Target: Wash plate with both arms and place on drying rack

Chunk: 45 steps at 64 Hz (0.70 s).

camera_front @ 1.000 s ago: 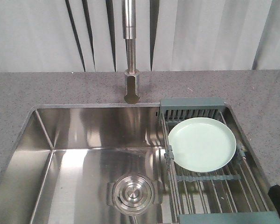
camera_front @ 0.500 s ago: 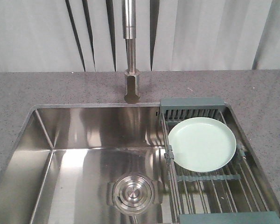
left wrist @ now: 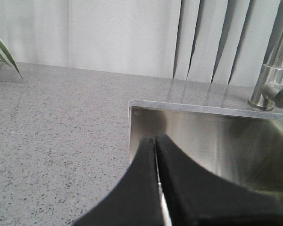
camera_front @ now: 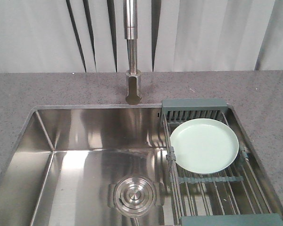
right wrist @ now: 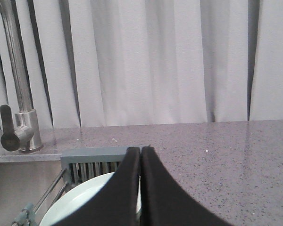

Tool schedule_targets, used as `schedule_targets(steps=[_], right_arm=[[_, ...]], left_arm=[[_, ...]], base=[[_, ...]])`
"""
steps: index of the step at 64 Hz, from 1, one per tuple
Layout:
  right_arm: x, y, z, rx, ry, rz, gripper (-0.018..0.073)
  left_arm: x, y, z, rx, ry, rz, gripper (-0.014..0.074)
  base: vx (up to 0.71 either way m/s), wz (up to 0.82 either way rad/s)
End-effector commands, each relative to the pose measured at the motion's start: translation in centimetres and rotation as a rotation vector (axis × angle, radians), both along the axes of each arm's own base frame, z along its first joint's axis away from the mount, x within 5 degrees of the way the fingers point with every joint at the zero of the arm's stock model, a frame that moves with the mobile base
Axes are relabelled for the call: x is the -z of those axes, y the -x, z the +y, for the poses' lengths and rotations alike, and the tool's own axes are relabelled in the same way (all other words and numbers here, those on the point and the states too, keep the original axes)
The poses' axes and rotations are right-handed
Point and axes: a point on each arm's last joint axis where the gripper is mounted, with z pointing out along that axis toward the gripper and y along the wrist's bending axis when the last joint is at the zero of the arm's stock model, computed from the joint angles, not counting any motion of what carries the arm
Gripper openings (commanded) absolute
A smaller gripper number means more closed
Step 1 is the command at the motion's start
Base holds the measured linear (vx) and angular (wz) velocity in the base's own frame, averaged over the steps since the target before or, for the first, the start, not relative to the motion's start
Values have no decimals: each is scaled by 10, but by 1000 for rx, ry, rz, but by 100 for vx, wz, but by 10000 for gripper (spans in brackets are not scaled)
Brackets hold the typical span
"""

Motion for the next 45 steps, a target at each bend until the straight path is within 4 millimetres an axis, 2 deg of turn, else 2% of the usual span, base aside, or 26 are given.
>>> schedule_targets(steps=[1,45], right_arm=[[-7,1,-1,9,3,-82,-4],[-7,1,-1,9,3,-78,-4]], left_arm=[[-17,2,0,-2,11,-117,-6],[-17,2,0,-2,11,-117,-6]], base=[[0,0],[0,0]])
